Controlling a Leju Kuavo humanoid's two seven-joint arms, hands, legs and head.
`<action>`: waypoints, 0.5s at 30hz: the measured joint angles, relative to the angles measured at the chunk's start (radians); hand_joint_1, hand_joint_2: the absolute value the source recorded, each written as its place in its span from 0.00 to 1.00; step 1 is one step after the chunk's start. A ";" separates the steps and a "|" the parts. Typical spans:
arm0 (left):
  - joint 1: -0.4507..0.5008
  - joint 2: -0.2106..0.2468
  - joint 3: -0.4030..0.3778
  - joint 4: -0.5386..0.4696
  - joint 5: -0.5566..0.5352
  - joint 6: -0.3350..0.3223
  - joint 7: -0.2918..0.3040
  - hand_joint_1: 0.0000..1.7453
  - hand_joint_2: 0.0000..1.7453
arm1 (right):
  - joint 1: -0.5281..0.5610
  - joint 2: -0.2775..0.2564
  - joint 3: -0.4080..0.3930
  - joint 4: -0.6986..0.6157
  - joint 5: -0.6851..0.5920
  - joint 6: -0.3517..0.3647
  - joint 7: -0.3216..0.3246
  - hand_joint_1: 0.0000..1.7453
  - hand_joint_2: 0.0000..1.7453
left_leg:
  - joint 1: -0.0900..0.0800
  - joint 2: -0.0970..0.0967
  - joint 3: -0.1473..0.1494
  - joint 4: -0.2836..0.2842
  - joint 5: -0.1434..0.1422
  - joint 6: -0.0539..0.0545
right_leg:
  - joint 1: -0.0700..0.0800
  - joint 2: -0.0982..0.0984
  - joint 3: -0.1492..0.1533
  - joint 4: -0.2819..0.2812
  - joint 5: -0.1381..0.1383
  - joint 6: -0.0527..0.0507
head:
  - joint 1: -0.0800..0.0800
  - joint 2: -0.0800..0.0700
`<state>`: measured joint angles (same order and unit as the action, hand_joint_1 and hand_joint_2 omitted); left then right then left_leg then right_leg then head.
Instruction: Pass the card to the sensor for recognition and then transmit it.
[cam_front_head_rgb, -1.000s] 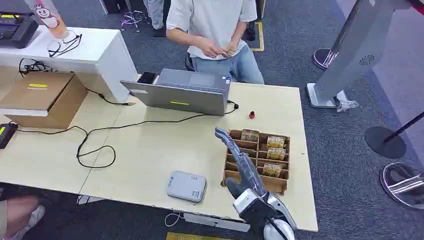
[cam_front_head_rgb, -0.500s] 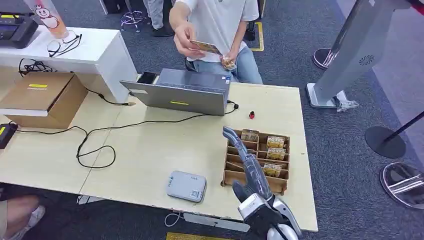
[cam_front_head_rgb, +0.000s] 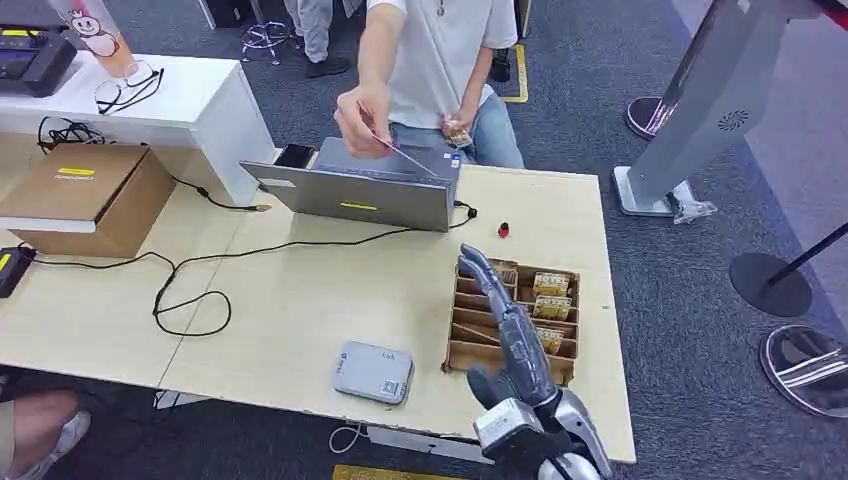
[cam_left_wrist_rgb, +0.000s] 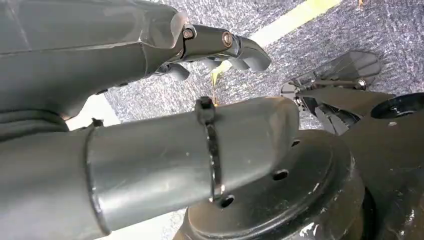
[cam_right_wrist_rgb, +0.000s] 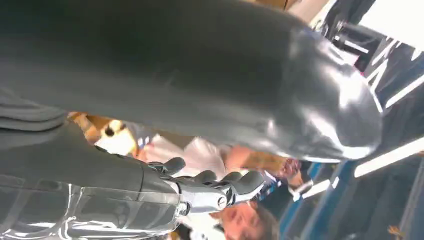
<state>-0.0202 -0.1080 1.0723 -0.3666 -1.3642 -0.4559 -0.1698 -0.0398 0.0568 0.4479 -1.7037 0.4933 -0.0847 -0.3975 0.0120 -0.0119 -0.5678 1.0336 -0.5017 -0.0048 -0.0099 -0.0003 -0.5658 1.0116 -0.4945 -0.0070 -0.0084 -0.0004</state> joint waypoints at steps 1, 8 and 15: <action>0.000 0.000 0.000 0.000 -0.005 0.002 -0.001 0.00 0.00 | -0.004 0.000 -0.001 0.000 0.019 -0.016 -0.001 0.00 0.00 | 0.000 0.000 0.000 0.000 0.000 0.000 | 0.000 0.000 0.000 0.000 0.000 0.000 | 0.000 0.000; 0.000 0.002 0.000 0.000 -0.019 0.008 -0.010 0.00 0.00 | -0.032 0.000 -0.002 0.003 0.073 -0.075 -0.001 0.00 0.00 | 0.000 0.000 0.000 0.000 0.000 0.000 | 0.000 0.000 0.000 0.000 0.000 0.000 | 0.000 0.000; -0.001 0.004 0.000 0.000 -0.034 0.013 -0.019 0.00 0.00 | -0.092 0.000 -0.002 0.044 0.173 -0.161 0.019 0.00 0.00 | 0.000 0.000 0.000 0.000 0.000 0.000 | 0.000 0.000 0.000 0.000 0.000 0.000 | 0.000 0.000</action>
<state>-0.0212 -0.1038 1.0723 -0.3666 -1.3985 -0.4425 -0.1888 -0.1323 0.0568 0.4459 -1.6598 0.6665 -0.2461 -0.3788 0.0120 -0.0119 -0.5678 1.0336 -0.5014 -0.0052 -0.0099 -0.0003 -0.5657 1.0117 -0.4943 -0.0070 -0.0084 -0.0004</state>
